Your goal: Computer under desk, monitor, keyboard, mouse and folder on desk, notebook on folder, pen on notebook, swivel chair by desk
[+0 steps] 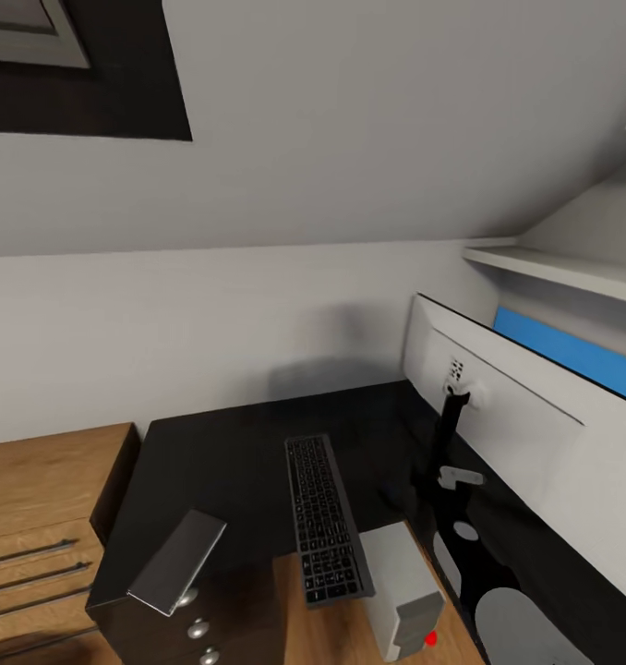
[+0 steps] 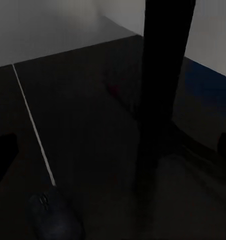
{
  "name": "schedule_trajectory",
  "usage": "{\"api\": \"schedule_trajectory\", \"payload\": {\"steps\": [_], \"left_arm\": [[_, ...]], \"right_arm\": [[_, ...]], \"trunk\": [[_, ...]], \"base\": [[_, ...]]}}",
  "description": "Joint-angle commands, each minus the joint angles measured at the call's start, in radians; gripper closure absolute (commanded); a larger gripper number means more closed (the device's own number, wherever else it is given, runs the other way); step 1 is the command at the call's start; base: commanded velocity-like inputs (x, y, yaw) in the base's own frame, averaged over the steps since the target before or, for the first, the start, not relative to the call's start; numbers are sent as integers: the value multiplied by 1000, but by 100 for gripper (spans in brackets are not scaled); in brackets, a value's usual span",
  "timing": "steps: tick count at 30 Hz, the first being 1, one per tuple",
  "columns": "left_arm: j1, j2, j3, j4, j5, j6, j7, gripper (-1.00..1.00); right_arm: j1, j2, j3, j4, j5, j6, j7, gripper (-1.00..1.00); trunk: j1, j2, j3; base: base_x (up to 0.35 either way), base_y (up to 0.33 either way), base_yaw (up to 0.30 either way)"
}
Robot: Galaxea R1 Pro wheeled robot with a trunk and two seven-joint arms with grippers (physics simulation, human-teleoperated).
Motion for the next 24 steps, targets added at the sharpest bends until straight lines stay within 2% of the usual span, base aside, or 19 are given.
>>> {"api": "schedule_trajectory", "payload": {"steps": [1,7,18,24], "left_arm": [[0,-1,3,-2,6,-2,-3,-100],[0,-1,3,-2,5,-1,-3,-100],[0,-1,3,-2,5,-1,-3,-100],[0,-1,3,-2,5,-2,-3,-100]], "right_arm": [[-1,1,-4,1,11,-13,-2,-100],[-1,-8,2,2,11,-47,-4,-100],[-1,-41,0,8,9,-86,-8,-100],[-1,-49,-3,26,8,-119,-8,-100]], "trunk": [[1,-1,-1],[1,-1,-1],[1,-1,-1],[1,-1,-1]], "base": [[334,-70,0],[227,-66,0],[30,-9,0],[63,-1,0]]}}
